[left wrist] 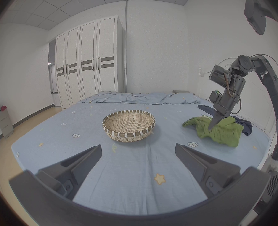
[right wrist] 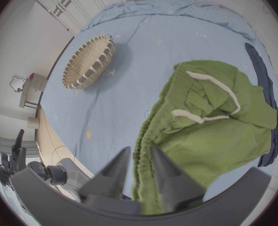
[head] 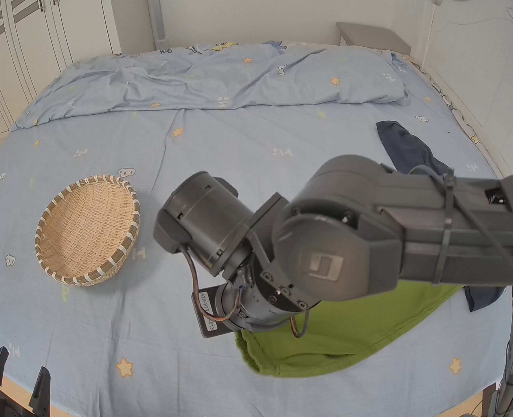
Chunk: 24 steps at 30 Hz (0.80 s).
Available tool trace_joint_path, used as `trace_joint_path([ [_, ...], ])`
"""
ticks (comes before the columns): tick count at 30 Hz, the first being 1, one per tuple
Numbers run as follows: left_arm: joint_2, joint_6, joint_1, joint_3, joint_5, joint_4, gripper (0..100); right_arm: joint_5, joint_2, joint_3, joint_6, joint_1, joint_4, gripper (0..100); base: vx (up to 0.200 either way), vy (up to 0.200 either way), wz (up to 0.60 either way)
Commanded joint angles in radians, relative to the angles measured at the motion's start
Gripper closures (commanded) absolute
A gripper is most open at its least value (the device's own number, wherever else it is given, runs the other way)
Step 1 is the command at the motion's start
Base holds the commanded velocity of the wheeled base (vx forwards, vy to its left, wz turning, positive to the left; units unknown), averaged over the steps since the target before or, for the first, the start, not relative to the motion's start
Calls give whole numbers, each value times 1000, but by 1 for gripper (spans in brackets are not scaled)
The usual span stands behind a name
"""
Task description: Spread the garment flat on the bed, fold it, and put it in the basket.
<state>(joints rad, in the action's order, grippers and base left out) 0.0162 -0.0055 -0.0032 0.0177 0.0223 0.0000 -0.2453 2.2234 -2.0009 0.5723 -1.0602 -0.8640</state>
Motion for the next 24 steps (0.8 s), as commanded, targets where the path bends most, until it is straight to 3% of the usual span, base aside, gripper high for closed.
trace_joint_path([
  [1, -4, -1, 0, -18, 1, 0, 0, 6, 22, 1, 12, 6, -41, 0, 0, 0, 0],
  [9, -4, -1, 0, -18, 1, 0, 0, 6, -10, 1, 14, 14, -76, 0, 0, 0, 0],
  [13, -4, -1, 0, -18, 1, 0, 0, 11, -103, 1, 21, 69, -110, 0, 0, 0, 0],
  [20, -4, 7, 0, -18, -12, -2, 0, 153, -534, 1, 34, 322, -115, 0, 0, 0, 0],
  [24, -4, 10, 0, -18, -13, -2, 0, 251, -754, 243, 24, 482, 34, 0, 0, 0, 0],
])
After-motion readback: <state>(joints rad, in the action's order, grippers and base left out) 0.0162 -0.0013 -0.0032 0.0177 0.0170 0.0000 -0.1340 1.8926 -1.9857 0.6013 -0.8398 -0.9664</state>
